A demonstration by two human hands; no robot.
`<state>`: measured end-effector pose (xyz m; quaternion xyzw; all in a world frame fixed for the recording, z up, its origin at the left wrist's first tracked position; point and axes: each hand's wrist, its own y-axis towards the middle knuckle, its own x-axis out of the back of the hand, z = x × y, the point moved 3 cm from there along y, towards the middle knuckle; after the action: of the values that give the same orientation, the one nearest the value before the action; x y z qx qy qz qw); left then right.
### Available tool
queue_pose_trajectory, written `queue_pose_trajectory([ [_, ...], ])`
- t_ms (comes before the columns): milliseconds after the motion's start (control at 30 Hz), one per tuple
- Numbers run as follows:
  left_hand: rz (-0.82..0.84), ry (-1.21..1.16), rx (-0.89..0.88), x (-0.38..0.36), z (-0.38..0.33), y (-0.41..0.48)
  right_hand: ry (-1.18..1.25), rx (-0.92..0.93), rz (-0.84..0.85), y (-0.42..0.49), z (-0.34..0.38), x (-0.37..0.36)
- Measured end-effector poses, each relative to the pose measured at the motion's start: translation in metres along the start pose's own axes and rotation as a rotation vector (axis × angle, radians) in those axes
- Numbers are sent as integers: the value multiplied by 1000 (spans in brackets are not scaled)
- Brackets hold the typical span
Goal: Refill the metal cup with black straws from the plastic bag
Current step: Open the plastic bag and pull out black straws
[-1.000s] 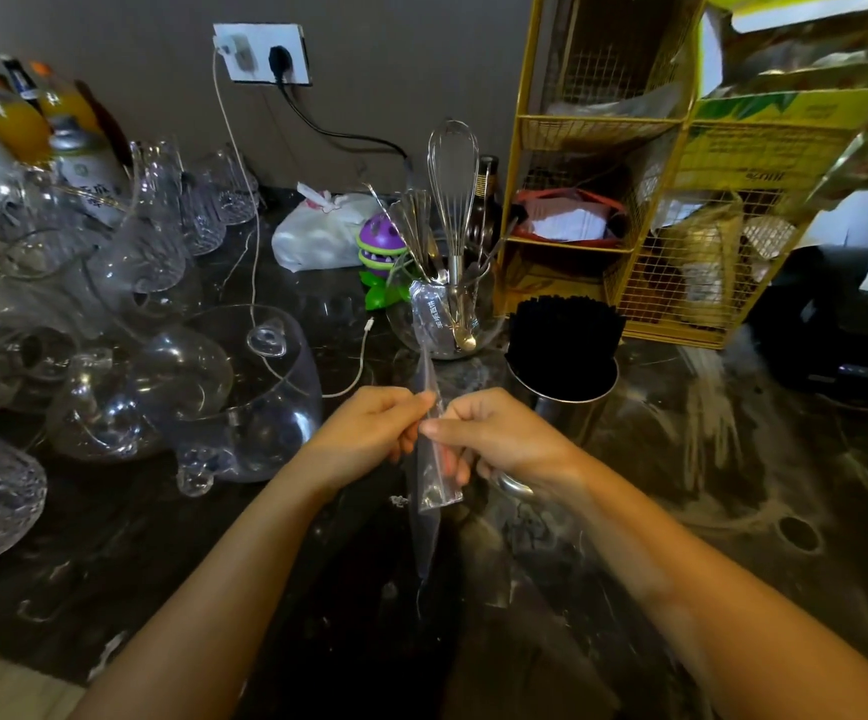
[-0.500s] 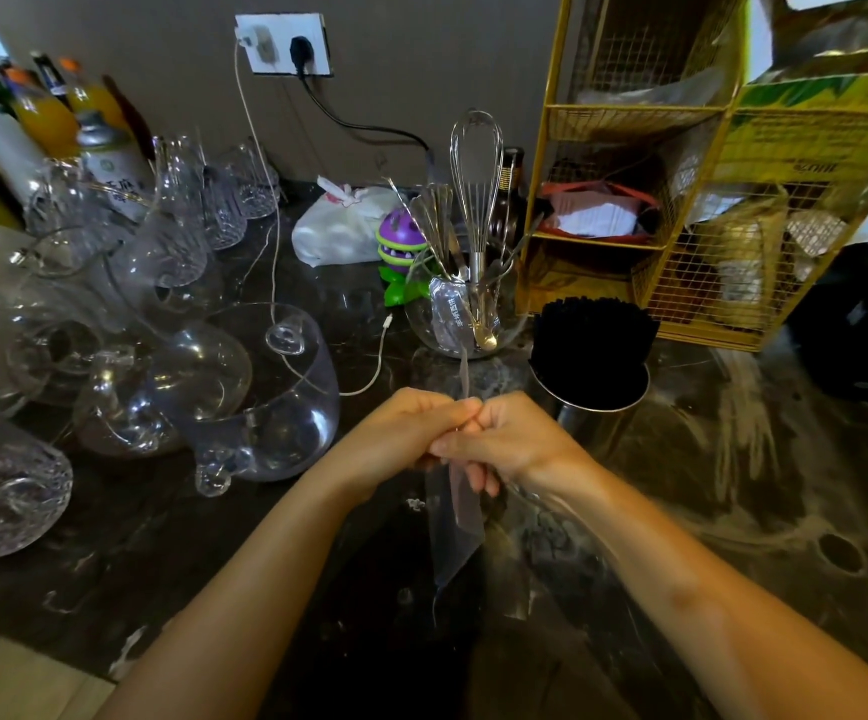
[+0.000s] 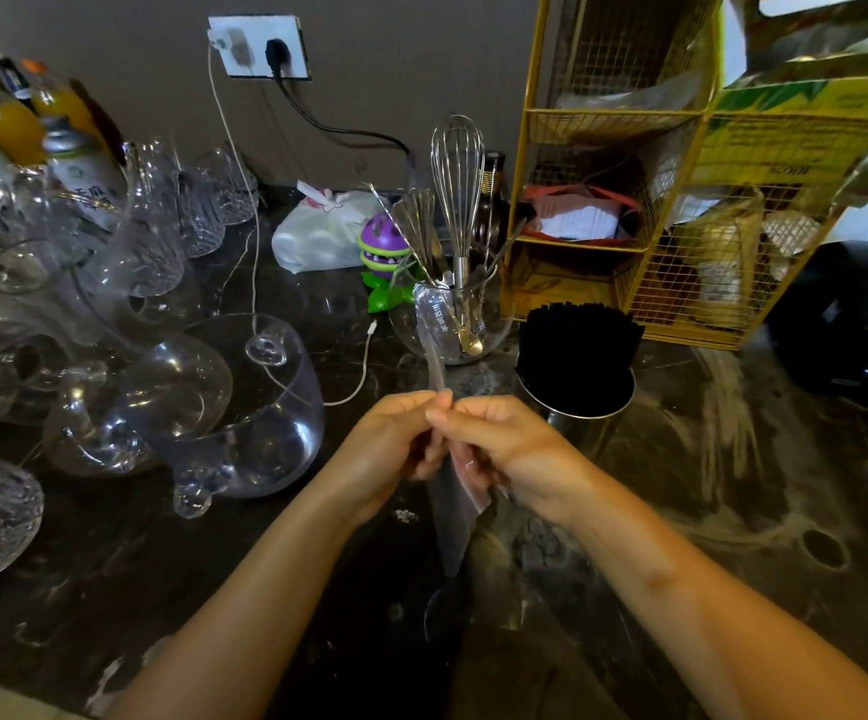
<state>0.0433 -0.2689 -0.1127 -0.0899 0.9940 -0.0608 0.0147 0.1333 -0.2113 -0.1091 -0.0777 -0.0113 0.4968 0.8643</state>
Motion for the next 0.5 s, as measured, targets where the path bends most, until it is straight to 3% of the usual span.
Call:
queue_pose_trajectory([
  [500, -141, -154, -90, -10, 2, 0, 286, 100, -70, -1, -1, -3],
])
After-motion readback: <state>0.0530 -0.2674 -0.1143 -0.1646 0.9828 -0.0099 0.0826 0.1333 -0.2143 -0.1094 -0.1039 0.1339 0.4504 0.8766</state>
